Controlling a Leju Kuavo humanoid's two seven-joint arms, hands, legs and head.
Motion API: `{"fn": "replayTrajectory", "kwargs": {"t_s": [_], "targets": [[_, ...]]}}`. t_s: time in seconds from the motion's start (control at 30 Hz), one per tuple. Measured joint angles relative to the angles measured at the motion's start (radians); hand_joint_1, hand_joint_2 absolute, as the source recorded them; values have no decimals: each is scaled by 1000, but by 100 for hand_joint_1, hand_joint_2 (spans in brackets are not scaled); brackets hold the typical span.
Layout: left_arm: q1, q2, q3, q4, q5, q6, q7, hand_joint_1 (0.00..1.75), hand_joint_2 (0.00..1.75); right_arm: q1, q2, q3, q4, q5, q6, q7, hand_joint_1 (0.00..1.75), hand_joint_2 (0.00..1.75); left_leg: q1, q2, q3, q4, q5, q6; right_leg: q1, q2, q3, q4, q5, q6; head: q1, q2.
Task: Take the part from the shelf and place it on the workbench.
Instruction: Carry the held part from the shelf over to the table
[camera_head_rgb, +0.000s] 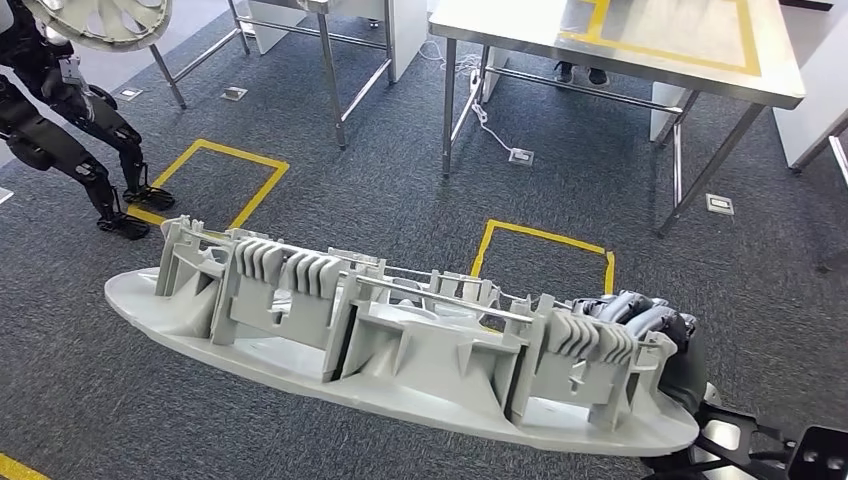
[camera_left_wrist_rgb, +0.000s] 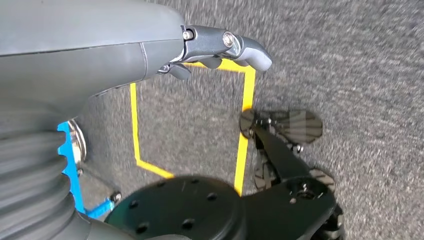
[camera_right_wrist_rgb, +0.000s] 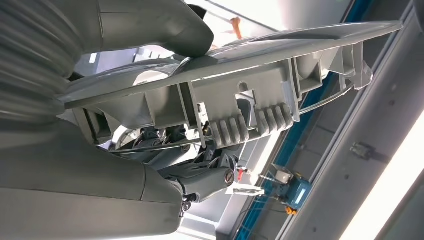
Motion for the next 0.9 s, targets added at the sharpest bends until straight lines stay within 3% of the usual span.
{"fn": "replayTrajectory", "kwargs": {"t_s": [0.03, 0.1, 0.17, 0.2, 0.23, 0.27, 0.33, 0.4, 0.47, 0.53, 0.6, 0.67, 0.7, 0.73, 0.77, 0.83, 0.9], "targets": [[0, 0, 0, 0, 0, -1, -1, 0, 175, -2, 0, 0, 0, -1, 0, 0, 175, 175, 1, 12, 1, -3, 2, 6, 1, -23, -15, 29, -17, 4, 4, 0], [1, 0, 0, -1, 0, -1, -2, 0, 175, -7, 0, 2, 1, -3, 1, 0, 175, 175, -1, 37, 2, -6, 1, 15, 3, -78, -73, 146, -76, 11, 13, 0], [3, 0, 0, -1, 1, -2, -2, 0, 175, -8, 0, 3, 5, -3, 2, 0, 175, 175, -4, 63, 2, -5, -2, 18, 2, -95, -134, 266, -118, 15, 15, 0], [3, 0, 0, -1, 1, -2, -3, 0, 175, -8, 0, 3, 8, -3, 2, 0, 175, 175, -5, 76, 3, -5, -3, 19, 2, -97, -143, 282, -113, 15, 16, 0], [2, 0, 0, -1, 1, -3, -3, 0, 175, -10, 0, 4, 11, -2, 3, 0, 175, 175, -5, 87, 4, -5, -4, 18, 3, -99, -131, 260, -91, 13, 16, 0], [1, 0, 0, -1, 1, -4, -4, 0, 175, -12, 0, 5, 14, -2, 3, 0, 175, 175, -5, 97, 7, -5, -6, 16, 4, -107, -100, 202, -56, 10, 16, 0], [1, 0, 0, -1, 1, -8, -6, 0, 175, -21, 0, 8, 18, -2, 3, 0, 175, 175, -8, 115, 13, -4, -11, 10, 12, -150, -25, 61, -4, -3, 17, 0], [0, 0, 0, -1, 2, -10, -8, 0, 175, -30, 0, 11, 20, -3, 2, 0, 175, 175, -13, 130, 18, -4, -16, 0, 22, -175, 8, -6, 6, -17, 16, 0], [-1, 0, 0, -1, 2, -11, -9, 0, 175, -32, 0, 12, 23, -6, 2, 0, 175, 175, -15, 145, 22, -7, -19, -11, 22, -156, 6, -11, 6, -29, 15, 0], [-3, 1, 0, -1, 2, -13, -11, 0, 175, -36, 0, 13, 26, -7, 2, 0, 175, 175, -14, 124, 18, 12, -37, -23, 15, -137, 9, -17, 10, -40, 13, 0], [-1, 2, 0, 0, 2, -14, -12, 0, 175, -42, 2, 15, 29, -8, 1, 0, 175, 175, -11, 77, -24, 105, -89, -30, 9, -121, 11, -19, 11, -48, 8, 0], [2, 3, 0, 0, 2, -16, -12, 0, 175, -45, 4, 18, 34, -7, -2, 0, 175, 175, -10, 56, -90, 233, -138, -33, 9, -105, 11, -19, 10, -53, 4, 0], [3, 4, 0, 0, 2, -16, -13, 0, 175, -45, 4, 19, 36, -5, -4, 0, 175, 175, -10, 54, -110, 265, -139, -33, 9, -97, 11, -18, 9, -53, 3, 0], [3, 4, 0, 0, 2, -17, -14, 0, 175, -45, 4, 19, 38, -3, -6, 0, 175, 175, -10, 53, -112, 256, -118, -33, 8, -90, 13, -17, 9, -52, 2, 0], [3, 6, 0, 0, 2, -18, -15, 0, 175, -45, 4, 19, 39, -1, -7, 0, 175, 175, -9, 52, -96, 210, -82, -32, 8, -84, 15, -16, 8, -50, 1, 0], [2, 8, 0, 0, 2, -20, -18, 0, 175, -46, 4, 19, 39, 1, -10, 0, 175, 175, -8, 46, -41, 77, -14, -29, 8, -76, 17, -11, 3, -42, -2, 0], [1, 8, 0, 0, 2, -21, -20, 0, 175, -48, 4, 20, 39, 1, -14, 0, 175, 175, -7, 40, -13, 8, 7, -22, 12, -71, 15, -5, -2, -36, -2, 0]]}}
